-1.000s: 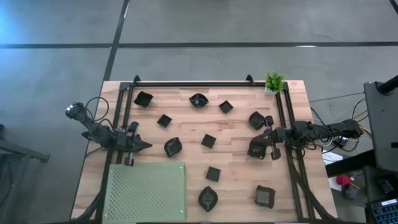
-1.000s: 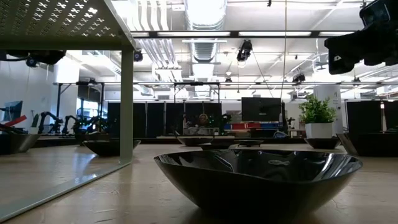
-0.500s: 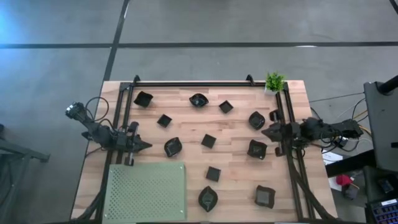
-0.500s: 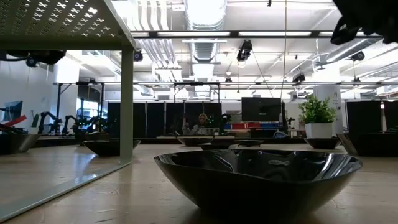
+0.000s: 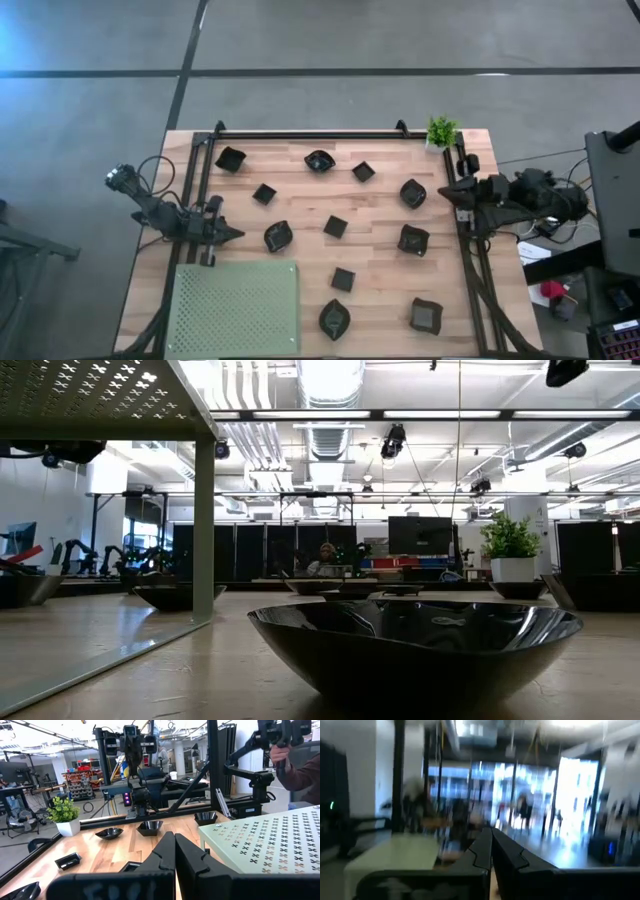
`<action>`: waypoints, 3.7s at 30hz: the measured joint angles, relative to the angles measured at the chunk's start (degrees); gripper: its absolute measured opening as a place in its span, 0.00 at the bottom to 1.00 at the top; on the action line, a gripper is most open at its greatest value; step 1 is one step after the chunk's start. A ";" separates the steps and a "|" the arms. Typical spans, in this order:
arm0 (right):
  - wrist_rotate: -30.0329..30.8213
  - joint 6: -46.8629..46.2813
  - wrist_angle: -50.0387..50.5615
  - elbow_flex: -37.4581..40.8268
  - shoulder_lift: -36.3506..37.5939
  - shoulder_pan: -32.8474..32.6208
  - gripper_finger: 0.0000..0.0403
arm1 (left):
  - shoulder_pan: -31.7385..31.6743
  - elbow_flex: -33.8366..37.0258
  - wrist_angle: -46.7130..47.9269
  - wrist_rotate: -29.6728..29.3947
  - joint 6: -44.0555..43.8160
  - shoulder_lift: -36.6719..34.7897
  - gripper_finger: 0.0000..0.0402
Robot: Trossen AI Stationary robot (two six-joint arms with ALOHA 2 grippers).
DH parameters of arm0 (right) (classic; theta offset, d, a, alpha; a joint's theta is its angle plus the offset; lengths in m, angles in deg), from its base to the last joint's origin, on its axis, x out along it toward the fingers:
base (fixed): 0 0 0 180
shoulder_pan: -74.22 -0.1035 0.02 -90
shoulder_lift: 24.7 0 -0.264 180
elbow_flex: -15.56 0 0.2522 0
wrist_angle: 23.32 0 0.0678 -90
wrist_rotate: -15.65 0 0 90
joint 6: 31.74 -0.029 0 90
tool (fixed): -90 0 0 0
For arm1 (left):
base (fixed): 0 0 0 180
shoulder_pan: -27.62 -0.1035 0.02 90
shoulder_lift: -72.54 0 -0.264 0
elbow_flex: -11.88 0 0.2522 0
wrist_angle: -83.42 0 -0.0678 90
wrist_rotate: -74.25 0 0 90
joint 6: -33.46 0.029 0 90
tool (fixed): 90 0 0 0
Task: Pick & Place Mini shaped plates
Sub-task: Put the black distorted square plate on the shelf
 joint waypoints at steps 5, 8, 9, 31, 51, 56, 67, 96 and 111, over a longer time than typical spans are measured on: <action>0.04 -6.16 13.93 -9.12 -7.97 0.02 0.02 | 0.02 0.00 0.02 0.00 -0.01 0.00 0.00; 0.07 -8.26 17.53 -12.64 -13.87 0.01 0.02 | 0.01 0.00 0.00 0.00 -0.01 0.00 0.00; 0.07 -8.82 18.16 -13.59 -15.91 0.01 0.02 | 0.01 0.00 0.00 0.00 -0.01 0.00 0.00; 1.07 -8.60 28.32 -29.25 -48.38 10.97 0.02 | 0.01 0.00 0.01 0.00 0.00 0.00 0.00; 1.22 -6.75 41.70 -38.71 -55.61 17.18 0.02 | 0.01 0.00 0.02 0.00 0.01 0.00 0.00; 1.18 -7.01 42.81 -39.99 -55.59 17.16 0.02 | 0.02 0.00 0.01 0.00 0.01 0.00 0.00; -3.33 -11.31 50.88 -40.67 -57.48 17.16 0.09 | 0.01 0.00 -0.01 0.00 0.02 0.00 0.00; -9.63 -2.08 58.34 -25.33 -60.14 17.09 0.54 | 0.02 0.00 -0.01 0.00 0.01 0.00 0.00; -15.52 0.42 49.58 -19.59 -61.15 17.07 0.54 | 0.00 0.00 -0.01 0.00 0.02 0.00 0.00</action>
